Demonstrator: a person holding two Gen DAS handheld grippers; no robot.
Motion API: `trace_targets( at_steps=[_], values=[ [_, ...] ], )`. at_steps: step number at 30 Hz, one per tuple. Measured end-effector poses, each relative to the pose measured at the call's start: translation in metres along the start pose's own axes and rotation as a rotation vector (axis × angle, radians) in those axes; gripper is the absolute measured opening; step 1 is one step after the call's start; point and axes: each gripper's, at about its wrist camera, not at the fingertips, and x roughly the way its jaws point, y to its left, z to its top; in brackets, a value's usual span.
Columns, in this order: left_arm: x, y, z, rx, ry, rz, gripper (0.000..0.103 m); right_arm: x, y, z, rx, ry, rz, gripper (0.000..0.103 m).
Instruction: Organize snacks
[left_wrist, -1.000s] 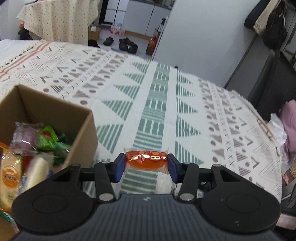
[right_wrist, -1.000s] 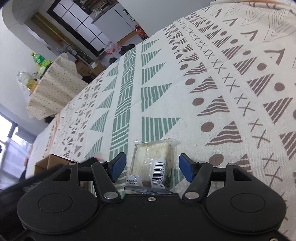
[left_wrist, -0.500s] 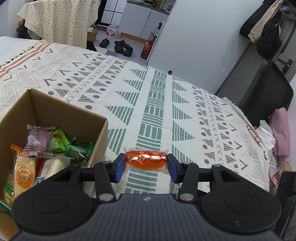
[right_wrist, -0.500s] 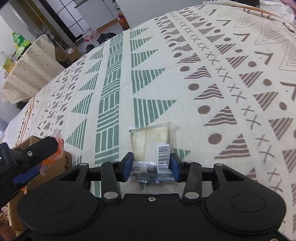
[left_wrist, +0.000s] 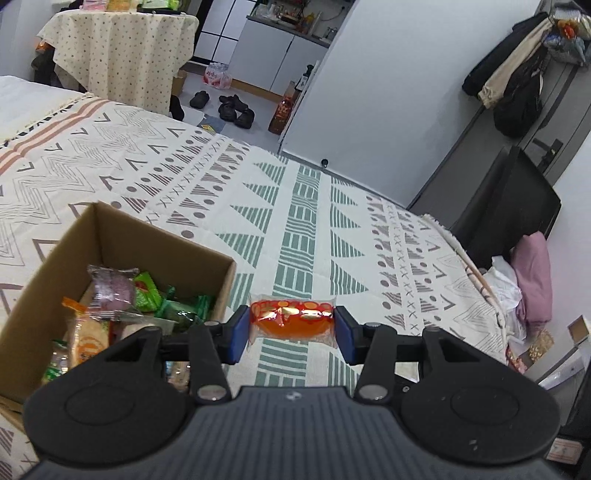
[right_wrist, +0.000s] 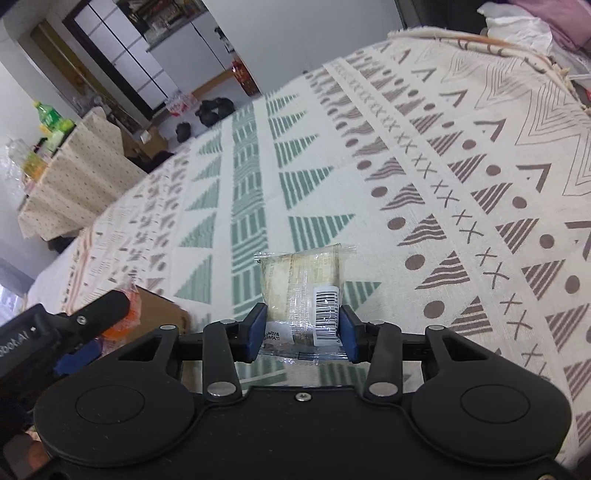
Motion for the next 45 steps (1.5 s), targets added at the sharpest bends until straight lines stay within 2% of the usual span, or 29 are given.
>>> trace_targets(
  at_steps=[5,13,23,24,25,28,32,37,38,41,42,45],
  values=[
    [-0.018,0.012,0.008,-0.007,-0.012,-0.006,0.048,-0.019,0.018,-0.001,-0.019,-0.027,0.032,0.041],
    [-0.049,0.027,0.021,0.018,0.017,-0.022,0.048,-0.043,0.047,-0.007,-0.044,-0.068,0.097,0.041],
    [-0.079,0.072,0.032,-0.035,0.021,0.056,0.048,-0.053,0.081,-0.029,-0.082,-0.07,0.178,0.04],
    [-0.081,0.076,0.032,-0.039,0.017,0.068,0.048,-0.053,0.084,-0.031,-0.084,-0.064,0.193,0.027],
    [-0.083,0.08,0.033,-0.043,0.015,0.079,0.048,-0.052,0.087,-0.033,-0.089,-0.055,0.21,0.021],
    [-0.083,0.09,0.031,-0.065,0.036,0.098,0.048,-0.05,0.098,-0.041,-0.125,-0.057,0.214,0.017],
    [-0.078,0.1,0.025,-0.085,0.075,0.129,0.049,-0.048,0.096,-0.047,-0.114,-0.042,0.203,0.017],
    [-0.075,0.106,0.019,-0.093,0.086,0.151,0.049,-0.048,0.069,-0.056,-0.081,-0.004,0.125,0.028],
    [-0.074,0.108,0.019,-0.098,0.091,0.151,0.05,-0.046,0.061,-0.057,-0.07,0.009,0.104,0.034],
    [-0.074,0.11,0.019,-0.107,0.091,0.161,0.05,-0.044,0.045,-0.066,-0.06,0.042,0.042,0.044],
    [-0.074,0.109,0.019,-0.103,0.089,0.163,0.051,-0.045,0.041,-0.069,-0.059,0.049,0.024,0.051],
    [-0.074,0.108,0.02,-0.106,0.096,0.17,0.053,-0.045,0.033,-0.078,-0.065,0.075,-0.019,0.066]
  ],
)
